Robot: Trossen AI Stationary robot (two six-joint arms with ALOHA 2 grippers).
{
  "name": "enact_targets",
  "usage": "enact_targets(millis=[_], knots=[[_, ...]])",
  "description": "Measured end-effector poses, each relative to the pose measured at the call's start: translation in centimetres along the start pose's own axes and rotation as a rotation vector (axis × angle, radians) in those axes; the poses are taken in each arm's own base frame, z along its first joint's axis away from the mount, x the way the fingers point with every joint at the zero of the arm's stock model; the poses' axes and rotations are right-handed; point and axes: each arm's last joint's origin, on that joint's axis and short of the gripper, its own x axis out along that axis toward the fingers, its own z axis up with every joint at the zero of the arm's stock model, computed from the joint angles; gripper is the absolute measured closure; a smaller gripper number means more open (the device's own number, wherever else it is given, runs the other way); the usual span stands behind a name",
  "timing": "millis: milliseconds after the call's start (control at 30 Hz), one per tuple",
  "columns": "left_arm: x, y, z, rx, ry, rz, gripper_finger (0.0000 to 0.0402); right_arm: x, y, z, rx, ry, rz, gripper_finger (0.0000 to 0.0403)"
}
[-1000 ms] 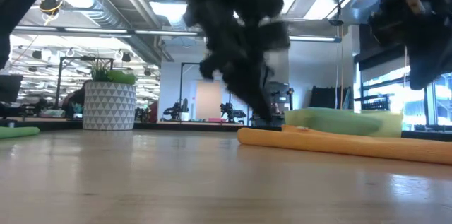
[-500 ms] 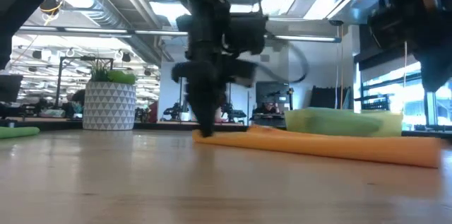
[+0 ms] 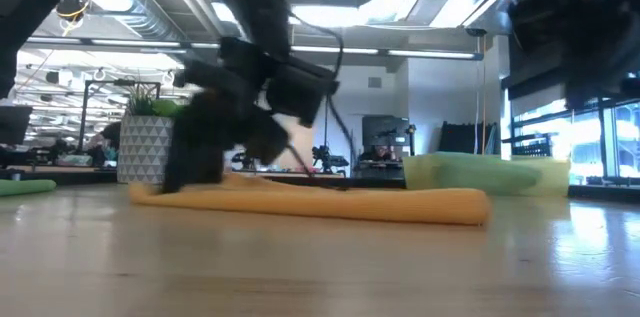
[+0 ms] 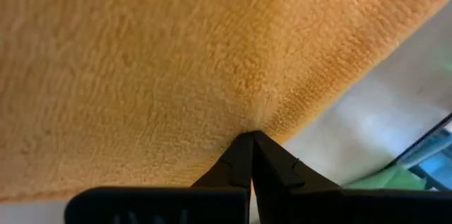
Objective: Fold microfiber towels
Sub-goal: Fold the orange microfiber towel
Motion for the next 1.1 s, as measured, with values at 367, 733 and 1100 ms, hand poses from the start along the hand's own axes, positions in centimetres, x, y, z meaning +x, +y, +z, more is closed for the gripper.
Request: enact_targets(millis=[367,733,1100], knots=[[-1.1,-2.8,-4.2,-0.119,-0.393,0.073,0.0401,3.2,2.7,1.1,0.004,-0.189,0.119,0.0399],[-4.2,-4.1,-8.8,-0.039,-0.402,0.015,0.0401,9.7,10.7,3.2,-0.392,-0.084,-0.008,0.0400],[-3.7,-5.8,-9.6,0.167,-0.482,0.201,0.0401,15.1,10.7,3.1,-0.382,0.150,-0.248,0.0392]])
